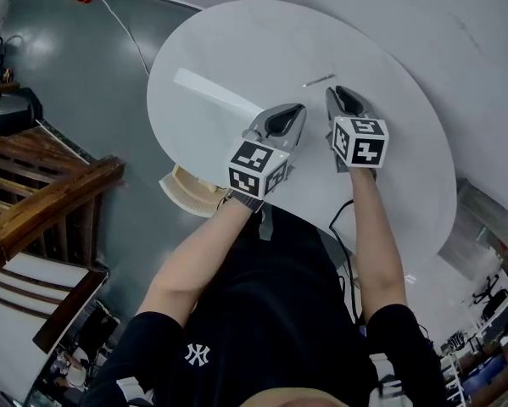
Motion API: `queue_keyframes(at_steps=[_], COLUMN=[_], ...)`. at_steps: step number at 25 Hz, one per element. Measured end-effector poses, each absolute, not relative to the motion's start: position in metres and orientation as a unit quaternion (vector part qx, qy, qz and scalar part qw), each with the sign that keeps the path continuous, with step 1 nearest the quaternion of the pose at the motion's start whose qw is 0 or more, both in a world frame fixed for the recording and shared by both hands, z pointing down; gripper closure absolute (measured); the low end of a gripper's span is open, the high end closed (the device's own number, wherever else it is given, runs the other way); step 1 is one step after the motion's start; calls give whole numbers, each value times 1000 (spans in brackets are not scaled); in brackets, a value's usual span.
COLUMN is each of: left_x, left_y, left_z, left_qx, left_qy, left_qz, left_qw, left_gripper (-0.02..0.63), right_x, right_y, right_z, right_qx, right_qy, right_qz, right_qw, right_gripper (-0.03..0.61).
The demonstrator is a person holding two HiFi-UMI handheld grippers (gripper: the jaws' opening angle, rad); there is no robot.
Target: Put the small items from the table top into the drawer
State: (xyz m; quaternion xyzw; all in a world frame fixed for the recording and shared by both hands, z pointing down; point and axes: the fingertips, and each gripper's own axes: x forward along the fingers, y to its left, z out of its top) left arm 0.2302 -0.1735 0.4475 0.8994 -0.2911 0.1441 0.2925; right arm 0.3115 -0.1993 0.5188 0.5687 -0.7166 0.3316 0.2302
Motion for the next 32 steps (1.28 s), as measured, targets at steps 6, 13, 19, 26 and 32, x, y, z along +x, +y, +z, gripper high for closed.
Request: queue_keyframes(at_steps=[6,13,19,26,32], left_x=[240,244,244,241,237], left_y=[-184,-189,-196,-197,-196], left_z=[460,474,480,484,484], left_qx=[896,891,889,885,884], left_qy=[-289,-291,-291,-299,-303], left_qz=[153,164,166,169,168], left_qw=[299,308,311,314,315], left_gripper=[614,614,614,614,614], right_x=[329,334,331,327,328], right_y=[-218,-229,-237,-240,-239], right_z=[545,571,584,591,589], right_qx=[564,550,543,537,537], right_qy=[-708,-705,-702,-701,-697], right_qz=[350,374,387,395,414], right_qw=[240,247,250,254,232], right_gripper=[482,476,476,506,518])
